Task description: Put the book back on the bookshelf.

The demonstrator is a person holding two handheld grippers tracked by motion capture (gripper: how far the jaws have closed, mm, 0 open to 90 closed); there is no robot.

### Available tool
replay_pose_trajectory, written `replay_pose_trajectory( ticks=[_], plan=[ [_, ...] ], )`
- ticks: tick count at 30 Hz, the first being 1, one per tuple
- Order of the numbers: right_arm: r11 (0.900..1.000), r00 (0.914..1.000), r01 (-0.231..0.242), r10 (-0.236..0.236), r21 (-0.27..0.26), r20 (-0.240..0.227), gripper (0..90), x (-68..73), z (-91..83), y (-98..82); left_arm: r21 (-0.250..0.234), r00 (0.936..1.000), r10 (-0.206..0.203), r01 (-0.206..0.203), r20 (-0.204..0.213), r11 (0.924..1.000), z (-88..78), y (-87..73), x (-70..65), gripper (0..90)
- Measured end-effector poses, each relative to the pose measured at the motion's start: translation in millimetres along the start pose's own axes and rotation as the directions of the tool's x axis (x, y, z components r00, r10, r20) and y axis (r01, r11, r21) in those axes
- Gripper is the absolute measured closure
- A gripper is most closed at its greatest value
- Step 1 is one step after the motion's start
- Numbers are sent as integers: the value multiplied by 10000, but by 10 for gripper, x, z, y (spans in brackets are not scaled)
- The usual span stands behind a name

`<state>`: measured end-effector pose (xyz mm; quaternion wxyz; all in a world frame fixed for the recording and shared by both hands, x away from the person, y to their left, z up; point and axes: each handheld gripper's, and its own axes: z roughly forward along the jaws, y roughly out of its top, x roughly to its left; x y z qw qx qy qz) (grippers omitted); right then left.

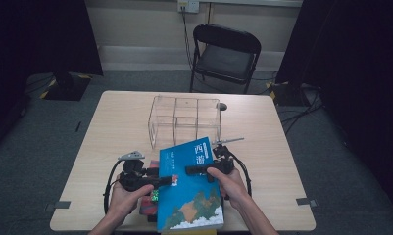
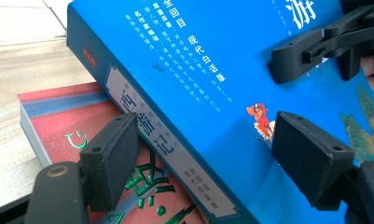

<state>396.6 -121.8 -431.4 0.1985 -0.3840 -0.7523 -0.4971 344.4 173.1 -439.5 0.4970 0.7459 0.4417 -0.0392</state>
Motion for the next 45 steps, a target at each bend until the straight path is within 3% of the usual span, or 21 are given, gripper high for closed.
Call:
replay_pose_trajectory(
  ticks=[4, 8, 13, 18, 21, 24, 25, 28, 33, 35, 36, 37, 38, 39, 42, 45],
  plan=[
    [9941, 9940, 1024, -1009, -358, 413, 767, 86, -25, -37, -68, 9993, -166, 168, 321, 9998, 8, -6, 28, 198],
    [9872, 9884, 1462, -1431, -640, 501, 778, 146, -60, -63, -199, 9983, -149, 161, 572, 9997, 9, 0, 24, 185],
    [9783, 9846, 1739, -1705, -1127, 393, 786, 219, -125, -91, -269, 9928, 189, -158, 1179, 9995, 37, 30, -52, 185],
    [9658, 9782, 2077, -2040, -1549, 398, 793, 343, -204, -106, -340, 9842, 469, -417, 1710, 9986, 53, 65, -130, 195],
    [9597, 9750, 2222, -2194, -1721, 356, 799, 425, -242, -98, -715, 9793, 623, -494, 1926, 9962, 31, 67, -193, 206],
    [9487, 9713, 2354, -2375, -2109, 155, 809, 535, -308, -72, -929, 9646, 591, -362, 2569, 9950, -1, 90, -209, 306],
    [9487, 9713, 2354, -2375, -2109, 155, 809, 535, -308, -72, -974, 9650, 684, -449, 2532, 9942, -12, 107, -224, 306],
    [9357, 9628, 2682, -2681, -2293, 321, 816, 634, -344, -22, -1116, 9658, 1000, -750, 2392, 9909, -77, 212, -272, 332],
    [8972, 9367, 3481, -3444, -2717, 628, 823, 816, -391, 113, -1748, 9643, 1508, -1135, 2179, 9780, -219, 410, -311, 396],
    [8657, 9131, 4060, -3973, -2927, 915, 823, 932, -409, 189, -2127, 9638, 1718, -1277, 2038, 9687, -284, 490, -338, 419],
    [8549, 9059, 4217, -4116, -3021, 998, 823, 963, -416, 210, -2331, 9626, 1992, -1543, 1835, 9601, -320, 531, -365, 425],
    [8370, 8944, 4456, -4318, -3176, 1170, 823, 996, -425, 232, -2388, 9612, 2188, -1757, 1678, 9551, -358, 578, -385, 430],
    [8244, 8859, 4614, -4481, -3277, 1201, 823, 1016, -433, 256, -2539, 9611, 2365, -1955, 1425, 9473, -396, 615, -416, 436],
    [8162, 8842, 4639, -4505, -3443, 1233, 823, 1020, -435, 283, -2645, 9605, 2471, -2071, 1277, 9419, -407, 626, -434, 455],
    [8132, 8808, 4717, -4523, -3409, 1400, 822, 985, -420, 300, -2634, 9597, 2671, -2364, 869, 9353, -403, 589, -440, 488],
    [8275, 8778, 4790, -4477, -2930, 1706, 817, 946, -382, 246, -2754, 9601, 2717, -2439, 669, 9299, -364, 481, -422, 505]
  ],
)
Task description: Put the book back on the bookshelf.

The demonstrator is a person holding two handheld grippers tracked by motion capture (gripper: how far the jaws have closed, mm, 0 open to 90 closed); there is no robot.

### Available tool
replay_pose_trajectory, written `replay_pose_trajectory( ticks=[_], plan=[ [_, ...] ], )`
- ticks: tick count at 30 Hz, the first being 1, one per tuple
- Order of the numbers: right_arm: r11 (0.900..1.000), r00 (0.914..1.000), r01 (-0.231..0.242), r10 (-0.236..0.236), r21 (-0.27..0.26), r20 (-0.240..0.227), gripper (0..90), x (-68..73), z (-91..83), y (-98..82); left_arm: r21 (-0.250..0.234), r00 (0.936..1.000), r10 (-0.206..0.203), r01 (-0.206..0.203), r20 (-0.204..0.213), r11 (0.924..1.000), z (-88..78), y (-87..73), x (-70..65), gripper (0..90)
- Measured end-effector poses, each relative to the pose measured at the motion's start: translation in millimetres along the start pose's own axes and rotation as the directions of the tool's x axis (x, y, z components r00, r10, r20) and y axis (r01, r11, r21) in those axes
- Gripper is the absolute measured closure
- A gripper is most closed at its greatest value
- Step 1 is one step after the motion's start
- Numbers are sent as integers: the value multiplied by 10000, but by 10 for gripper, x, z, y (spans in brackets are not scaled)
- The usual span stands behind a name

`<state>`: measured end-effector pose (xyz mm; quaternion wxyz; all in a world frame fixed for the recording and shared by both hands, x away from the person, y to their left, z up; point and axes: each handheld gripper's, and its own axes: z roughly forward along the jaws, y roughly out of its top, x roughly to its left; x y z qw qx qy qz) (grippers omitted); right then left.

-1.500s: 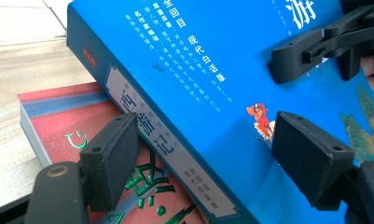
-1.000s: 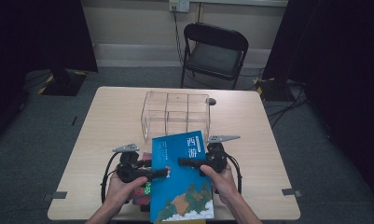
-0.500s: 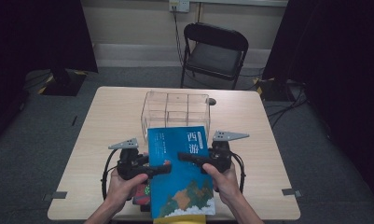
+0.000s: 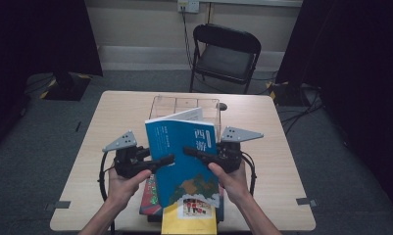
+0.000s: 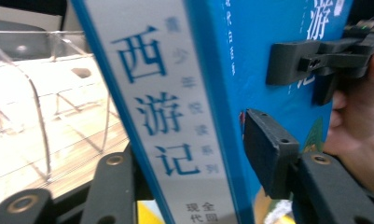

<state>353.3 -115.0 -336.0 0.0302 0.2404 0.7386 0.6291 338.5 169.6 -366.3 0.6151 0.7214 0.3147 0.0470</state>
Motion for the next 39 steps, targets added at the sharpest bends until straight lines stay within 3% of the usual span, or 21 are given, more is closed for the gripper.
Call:
replay_pose_trajectory(
  ticks=[4, 9, 13, 14, 15, 22, 29, 32, 36, 38, 39],
  plan=[
    [10000, 10000, -59, 59, 33, -78, 790, 2, -40, -15, 23, 9995, 302, -302, 25, 9995, -23, 21, -76, 532],
    [9997, 9996, -239, 238, 37, 171, 641, -13, -175, -34, -106, 9965, 830, -830, 61, 9965, -74, -5, -189, 576],
    [9985, 9985, -502, 506, -217, 193, 734, -81, -266, -19, -35, 9952, 981, -981, 18, 9952, -59, 10, -229, 584],
    [9986, 9989, -464, 466, -246, 84, 803, -80, -255, -25, -49, 9953, 966, -966, -22, 9953, -51, 13, -227, 584],
    [9985, 9989, -454, 451, -307, -81, 817, -80, -255, -25, -43, 9970, 775, -775, -51, 9970, -39, 19, -199, 581],
    [9975, 9990, -442, 445, -544, 41, 824, -89, -195, -23, -40, 9999, 56, -56, 139, 10000, 79, 46, -52, 537],
    [9986, 9998, -204, 206, -481, 28, 824, -62, -169, -11, -36, 9969, -174, 177, 764, 9998, 199, 118, -28, 519],
    [9991, 9998, -164, 169, -379, 123, 823, -59, -174, -3, 137, 9979, 62, -71, 645, 9999, 208, 159, -77, 564],
    [9990, 9998, -98, 106, -429, 181, 823, -72, -168, 43, 113, 9968, 781, -783, 189, 9969, 187, 253, -150, 597],
    [9978, 9994, 189, -170, -629, 309, 820, -41, -169, 118, -198, 9917, 1286, -1287, -64, 9915, 170, 334, -183, 611],
    [9971, 9991, 264, -241, -717, 336, 816, -29, -170, 163, -330, 9850, 1682, -1695, -398, 9850, 166, 363, -212, 613]
  ],
)
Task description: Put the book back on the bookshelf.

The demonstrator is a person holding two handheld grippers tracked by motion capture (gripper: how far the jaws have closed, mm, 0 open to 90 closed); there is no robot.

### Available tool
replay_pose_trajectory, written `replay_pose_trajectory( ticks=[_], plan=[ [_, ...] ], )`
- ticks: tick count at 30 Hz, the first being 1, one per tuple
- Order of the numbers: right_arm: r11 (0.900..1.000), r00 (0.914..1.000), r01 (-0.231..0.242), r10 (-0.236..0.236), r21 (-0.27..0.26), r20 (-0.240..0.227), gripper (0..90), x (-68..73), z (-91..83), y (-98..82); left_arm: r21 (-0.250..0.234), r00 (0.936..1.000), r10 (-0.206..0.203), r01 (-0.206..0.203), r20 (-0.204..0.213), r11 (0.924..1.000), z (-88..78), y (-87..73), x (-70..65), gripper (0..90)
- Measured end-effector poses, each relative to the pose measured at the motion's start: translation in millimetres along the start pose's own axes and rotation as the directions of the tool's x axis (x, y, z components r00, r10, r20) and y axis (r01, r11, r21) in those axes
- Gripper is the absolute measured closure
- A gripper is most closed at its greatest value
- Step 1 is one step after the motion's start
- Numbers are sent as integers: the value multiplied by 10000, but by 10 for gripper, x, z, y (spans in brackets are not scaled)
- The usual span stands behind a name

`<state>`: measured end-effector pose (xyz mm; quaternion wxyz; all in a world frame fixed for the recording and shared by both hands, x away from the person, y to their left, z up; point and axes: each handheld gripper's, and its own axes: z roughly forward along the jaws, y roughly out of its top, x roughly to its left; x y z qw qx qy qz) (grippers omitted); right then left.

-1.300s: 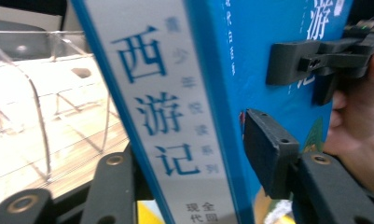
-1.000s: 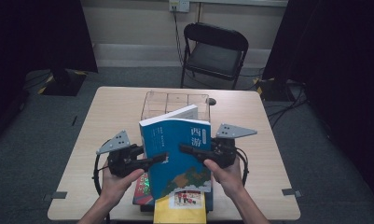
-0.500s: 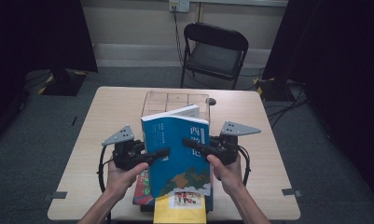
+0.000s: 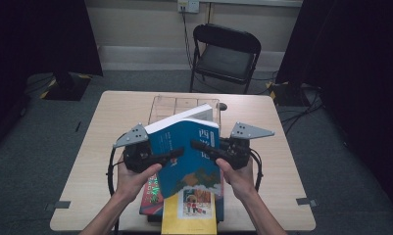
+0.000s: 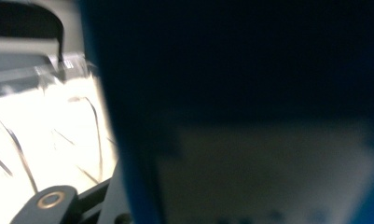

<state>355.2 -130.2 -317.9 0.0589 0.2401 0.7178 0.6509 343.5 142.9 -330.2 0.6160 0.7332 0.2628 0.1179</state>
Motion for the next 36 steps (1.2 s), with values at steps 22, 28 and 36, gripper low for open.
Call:
replay_pose_trajectory(
  ticks=[22, 28, 36],
  plan=[
    [9960, 9946, -778, 805, -429, 651, 393, -236, -382, -271, -528, 9997, 212, -207, 95, 9984, 9, -237, -144, 572],
    [9945, 9930, -1020, 1031, -234, 571, 304, -342, -305, -297, -128, 9995, 242, -239, 207, 9996, 47, -266, -154, 551],
    [9940, 9924, -1072, 1082, -204, 579, 355, -370, -237, -319, -177, 9998, 122, -120, 130, 9998, 92, -324, -121, 541]
  ],
)
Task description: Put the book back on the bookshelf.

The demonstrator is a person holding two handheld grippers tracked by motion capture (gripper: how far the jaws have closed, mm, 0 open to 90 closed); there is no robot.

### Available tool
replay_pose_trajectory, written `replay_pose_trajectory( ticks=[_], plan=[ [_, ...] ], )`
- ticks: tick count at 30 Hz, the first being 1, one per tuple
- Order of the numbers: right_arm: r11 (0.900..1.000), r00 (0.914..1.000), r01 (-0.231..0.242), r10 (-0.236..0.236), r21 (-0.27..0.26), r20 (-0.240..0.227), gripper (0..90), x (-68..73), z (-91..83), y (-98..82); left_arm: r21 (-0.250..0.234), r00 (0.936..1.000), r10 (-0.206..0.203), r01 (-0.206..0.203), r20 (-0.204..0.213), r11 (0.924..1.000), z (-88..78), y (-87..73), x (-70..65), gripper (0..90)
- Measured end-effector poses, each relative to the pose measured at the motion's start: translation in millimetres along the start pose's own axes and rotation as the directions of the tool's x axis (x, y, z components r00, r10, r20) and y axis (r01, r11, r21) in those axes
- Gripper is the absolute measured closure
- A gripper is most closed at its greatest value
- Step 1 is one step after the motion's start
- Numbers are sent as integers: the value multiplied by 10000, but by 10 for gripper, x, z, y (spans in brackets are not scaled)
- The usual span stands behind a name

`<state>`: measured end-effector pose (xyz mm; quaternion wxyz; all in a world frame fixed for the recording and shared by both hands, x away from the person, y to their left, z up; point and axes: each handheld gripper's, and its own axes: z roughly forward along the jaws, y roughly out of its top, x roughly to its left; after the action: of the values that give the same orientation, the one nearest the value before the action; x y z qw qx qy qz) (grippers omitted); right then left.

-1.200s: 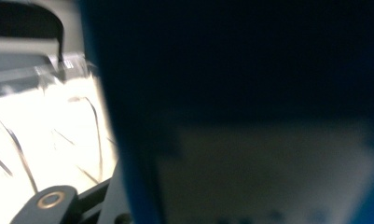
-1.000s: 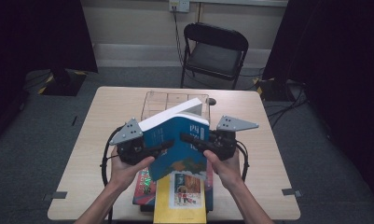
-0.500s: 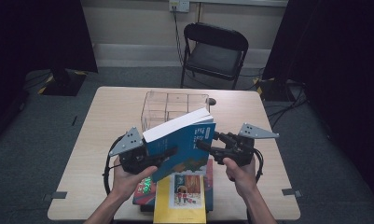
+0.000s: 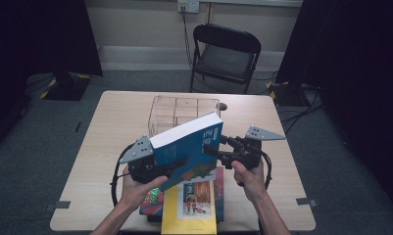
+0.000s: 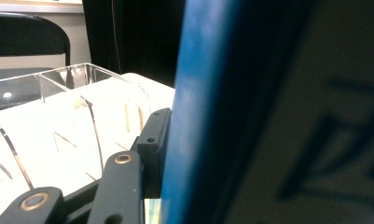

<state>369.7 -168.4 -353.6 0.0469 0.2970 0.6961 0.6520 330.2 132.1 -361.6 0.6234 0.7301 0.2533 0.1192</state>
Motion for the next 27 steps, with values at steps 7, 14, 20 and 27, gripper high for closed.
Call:
replay_pose_trajectory(
  ticks=[7, 14, 20, 27],
  plan=[
    [9997, 9995, 82, -89, 225, 306, 364, 45, -14, 14, -97, 9991, 240, -244, -356, 9997, 21, -8, -22, 534],
    [9993, 9983, 211, -227, 301, 539, 439, 14, 4, 13, -232, 9930, 274, -302, -1151, 9993, 9, -16, -57, 614],
    [9979, 9971, 23, -72, 644, 763, 381, -64, -76, -84, -450, 9855, -615, 551, -1580, 9975, -41, -1, 109, 618],
    [9934, 9877, -465, 300, 1053, 1537, 358, -199, -360, -259, -491, 9725, -1031, 948, -2087, 9943, -217, 13, 213, 619]
  ],
)
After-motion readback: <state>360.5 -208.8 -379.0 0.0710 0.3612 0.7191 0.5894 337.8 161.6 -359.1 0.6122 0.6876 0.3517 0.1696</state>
